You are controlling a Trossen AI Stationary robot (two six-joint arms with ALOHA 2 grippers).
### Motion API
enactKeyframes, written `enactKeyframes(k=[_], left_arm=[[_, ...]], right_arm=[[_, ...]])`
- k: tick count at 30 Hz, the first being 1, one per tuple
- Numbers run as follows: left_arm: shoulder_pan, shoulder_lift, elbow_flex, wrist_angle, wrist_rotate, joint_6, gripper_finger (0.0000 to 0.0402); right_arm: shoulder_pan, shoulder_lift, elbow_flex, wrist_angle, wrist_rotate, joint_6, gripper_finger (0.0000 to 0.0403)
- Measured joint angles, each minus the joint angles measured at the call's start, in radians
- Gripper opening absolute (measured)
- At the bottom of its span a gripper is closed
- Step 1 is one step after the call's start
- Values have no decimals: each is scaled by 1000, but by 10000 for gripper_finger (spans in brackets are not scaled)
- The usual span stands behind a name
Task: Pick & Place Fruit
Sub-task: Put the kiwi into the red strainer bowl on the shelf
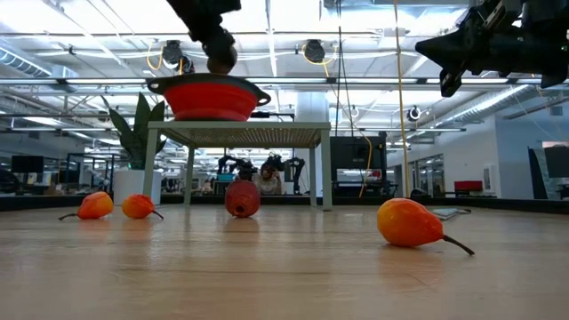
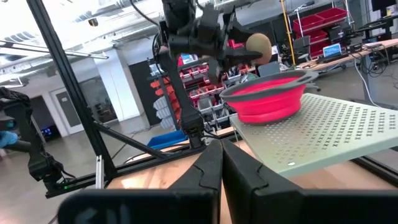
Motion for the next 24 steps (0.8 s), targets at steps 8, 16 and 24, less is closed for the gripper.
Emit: enactKeyframes(k=[8,16,24], left_arm=[[50,-1,185,-270,183,-281,175],[91,-2,221,-421,307,-477,175],[158,-2,221,-537,439,-738,175]], right_arm=[[0,0,0,0,1,0,0],[0,0,0,0,2,0,0],[0,0,0,0,4,24,0]])
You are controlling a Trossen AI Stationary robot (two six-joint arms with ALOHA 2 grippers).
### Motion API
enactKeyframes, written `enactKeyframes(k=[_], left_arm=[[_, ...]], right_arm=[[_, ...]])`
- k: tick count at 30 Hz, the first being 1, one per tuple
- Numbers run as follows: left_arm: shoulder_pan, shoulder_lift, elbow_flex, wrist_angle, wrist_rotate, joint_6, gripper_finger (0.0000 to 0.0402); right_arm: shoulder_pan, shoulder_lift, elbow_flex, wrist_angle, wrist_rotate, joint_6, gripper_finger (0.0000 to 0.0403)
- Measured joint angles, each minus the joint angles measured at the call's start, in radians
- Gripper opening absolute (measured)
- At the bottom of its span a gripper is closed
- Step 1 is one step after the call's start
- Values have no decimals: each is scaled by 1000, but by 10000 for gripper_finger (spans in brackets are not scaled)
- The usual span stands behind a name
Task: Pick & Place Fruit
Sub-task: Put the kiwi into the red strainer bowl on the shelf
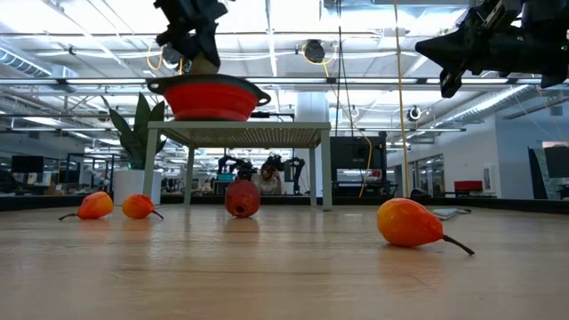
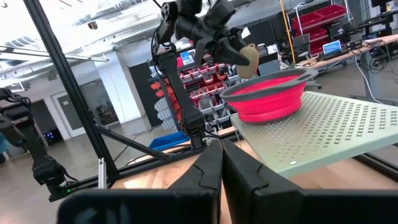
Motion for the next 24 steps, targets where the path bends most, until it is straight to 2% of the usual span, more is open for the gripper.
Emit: enactKeyframes(k=[7,14,20,24], left_arm=[[74,0,0,7,179,-162,175],[107,7,1,96,242,-237,175],[114,85,2,170,335,-398,175],[114,139,1,163,338,-467,175]], right_arm=[[0,0,0,0,0,2,0],[0,0,0,0,0,2,0],[0,0,0,0,0,2,0],[1,0,0,0,0,2,0]])
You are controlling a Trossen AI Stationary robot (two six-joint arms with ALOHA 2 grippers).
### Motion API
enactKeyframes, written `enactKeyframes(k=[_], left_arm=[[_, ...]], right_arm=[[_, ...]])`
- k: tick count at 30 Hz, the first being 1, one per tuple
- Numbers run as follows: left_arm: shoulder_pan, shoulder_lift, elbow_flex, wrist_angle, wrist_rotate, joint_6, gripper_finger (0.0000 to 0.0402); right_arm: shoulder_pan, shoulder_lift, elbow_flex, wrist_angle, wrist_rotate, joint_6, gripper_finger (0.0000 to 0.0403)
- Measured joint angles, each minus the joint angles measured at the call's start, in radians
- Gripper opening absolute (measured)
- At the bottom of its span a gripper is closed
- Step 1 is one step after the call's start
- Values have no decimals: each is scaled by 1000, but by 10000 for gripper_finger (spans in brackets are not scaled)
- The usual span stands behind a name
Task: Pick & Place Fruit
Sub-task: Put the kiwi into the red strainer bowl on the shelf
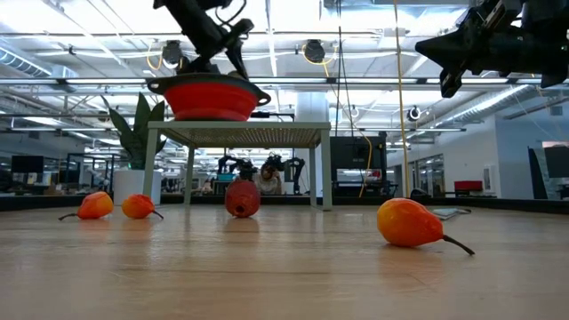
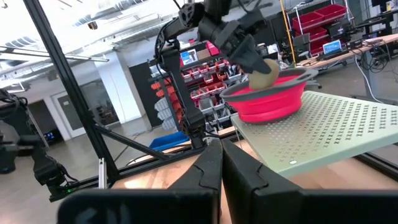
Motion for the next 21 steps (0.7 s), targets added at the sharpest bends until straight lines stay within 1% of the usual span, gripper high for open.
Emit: enactKeyframes(k=[7,14,17,21], left_arm=[[13,14,0,4,-7,-84,175],[20,14,0,3,-5,-70,176],[20,14,0,3,-14,-69,189],[25,14,0,3,-17,-62,219]], right_arm=[[0,0,0,0,0,-1,0],[0,0,0,0,0,-3,0],[0,0,0,0,0,-3,0],[0,0,0,0,0,-3,0]])
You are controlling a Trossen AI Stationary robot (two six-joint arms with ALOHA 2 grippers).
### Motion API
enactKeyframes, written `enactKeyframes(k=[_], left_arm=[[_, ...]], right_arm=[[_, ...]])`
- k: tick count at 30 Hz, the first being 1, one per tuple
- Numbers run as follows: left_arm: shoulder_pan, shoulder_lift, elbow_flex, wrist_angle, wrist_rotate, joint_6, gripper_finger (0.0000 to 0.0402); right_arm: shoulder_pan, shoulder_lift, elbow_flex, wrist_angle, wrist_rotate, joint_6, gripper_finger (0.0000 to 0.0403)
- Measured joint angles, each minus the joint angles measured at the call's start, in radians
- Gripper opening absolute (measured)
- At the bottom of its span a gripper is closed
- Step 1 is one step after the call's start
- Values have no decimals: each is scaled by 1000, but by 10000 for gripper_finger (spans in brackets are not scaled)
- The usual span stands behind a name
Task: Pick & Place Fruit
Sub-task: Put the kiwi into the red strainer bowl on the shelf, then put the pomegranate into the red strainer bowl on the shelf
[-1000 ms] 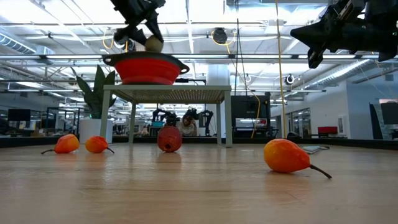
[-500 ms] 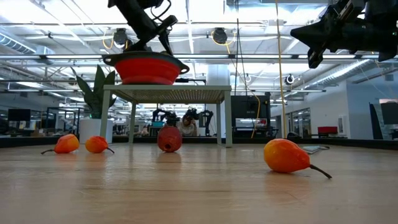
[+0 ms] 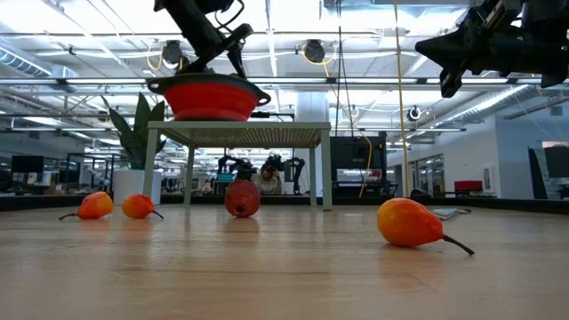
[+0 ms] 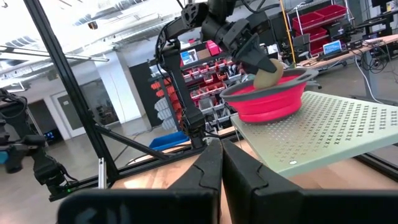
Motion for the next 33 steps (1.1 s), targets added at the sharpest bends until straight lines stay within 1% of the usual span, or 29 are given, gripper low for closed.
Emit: enactKeyframes(k=[3,6,16,18,20,23,25,28,33], left_arm=[[1,0,0,0,-1,18,235],[1,0,0,0,-1,21,243],[17,0,0,0,1,48,245],[30,0,0,0,12,48,245],[48,-10,-1,0,47,43,245],[67,-46,-1,0,101,11,246],[68,-78,-1,-5,114,4,246],[26,-127,-1,-13,115,46,246],[-98,-192,-1,-41,108,181,246]], right_arm=[[0,0,0,0,0,0,0],[0,0,0,0,0,0,0],[0,0,0,0,0,0,0],[0,0,0,0,0,5,0],[0,0,0,0,0,20,0],[0,0,0,0,0,25,0],[0,0,0,0,0,25,0],[0,0,0,0,0,25,0],[0,0,0,0,0,23,0]])
